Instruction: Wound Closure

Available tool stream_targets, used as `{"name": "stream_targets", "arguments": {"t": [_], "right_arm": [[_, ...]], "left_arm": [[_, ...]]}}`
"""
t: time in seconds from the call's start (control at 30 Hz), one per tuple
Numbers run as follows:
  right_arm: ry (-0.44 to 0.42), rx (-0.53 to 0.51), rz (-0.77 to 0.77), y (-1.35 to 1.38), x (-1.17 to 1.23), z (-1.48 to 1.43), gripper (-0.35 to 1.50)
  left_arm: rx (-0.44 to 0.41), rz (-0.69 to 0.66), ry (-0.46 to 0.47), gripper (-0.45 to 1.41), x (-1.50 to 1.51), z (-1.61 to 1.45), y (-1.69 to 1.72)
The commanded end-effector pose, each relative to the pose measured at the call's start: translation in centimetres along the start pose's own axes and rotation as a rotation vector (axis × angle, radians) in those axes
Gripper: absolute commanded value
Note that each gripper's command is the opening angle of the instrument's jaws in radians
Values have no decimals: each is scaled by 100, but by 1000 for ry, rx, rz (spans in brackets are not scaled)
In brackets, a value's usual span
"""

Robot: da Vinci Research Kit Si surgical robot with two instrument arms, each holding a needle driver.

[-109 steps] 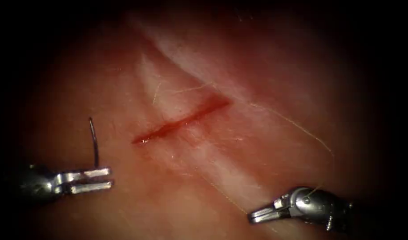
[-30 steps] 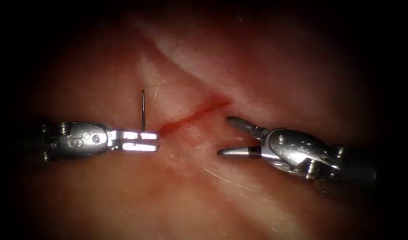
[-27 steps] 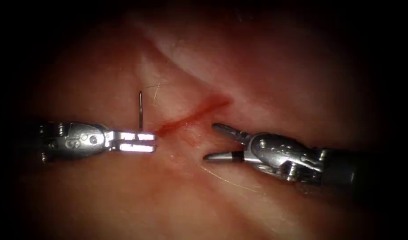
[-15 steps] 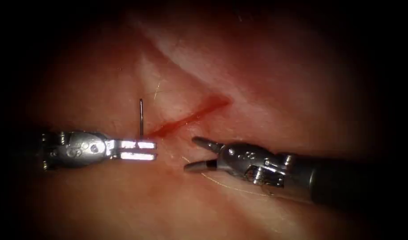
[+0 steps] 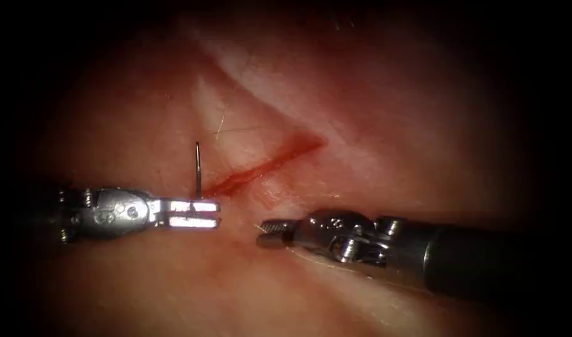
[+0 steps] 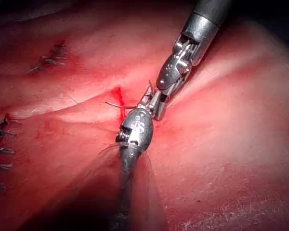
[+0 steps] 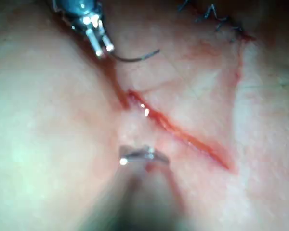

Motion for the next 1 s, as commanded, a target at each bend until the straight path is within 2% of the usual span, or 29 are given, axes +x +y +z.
{"name": "stream_targets", "arguments": {"t": [0.03, 0.3, 0.4, 0.6, 0.63, 0.7, 0.87, 0.93, 1.0], "right_arm": [[-7, 7, -1, 0, 6, 9, -35], [-7, -12, 7, -7, 6, -14, -35], [-9, -8, -1, -13, -3, -28, -35], [-42, 16, -33, -27, -42, -62, -35], [-58, 29, -34, -35, -65, -82, -35], [-63, 32, -35, -37, -72, -87, -35], [-77, 31, -28, -40, -107, -118, -35], [-79, 25, -26, -40, -112, -128, -35], [-31, 2, -13, -39, -102, -133, -35]], "left_arm": [[0, 1, 1, -45, -5, 7, -1], [1, 1, 0, -45, -4, 7, 1], [2, 2, 0, -45, -4, 7, 3], [3, 2, -1, -45, -4, 7, 4], [3, 3, -2, -45, -5, 8, 4], [4, 3, -2, -45, -5, 8, 5], [4, 3, -2, -45, -5, 8, 5], [4, 3, -2, -45, -5, 8, 5], [4, 3, -2, -45, -5, 8, 5]]}}
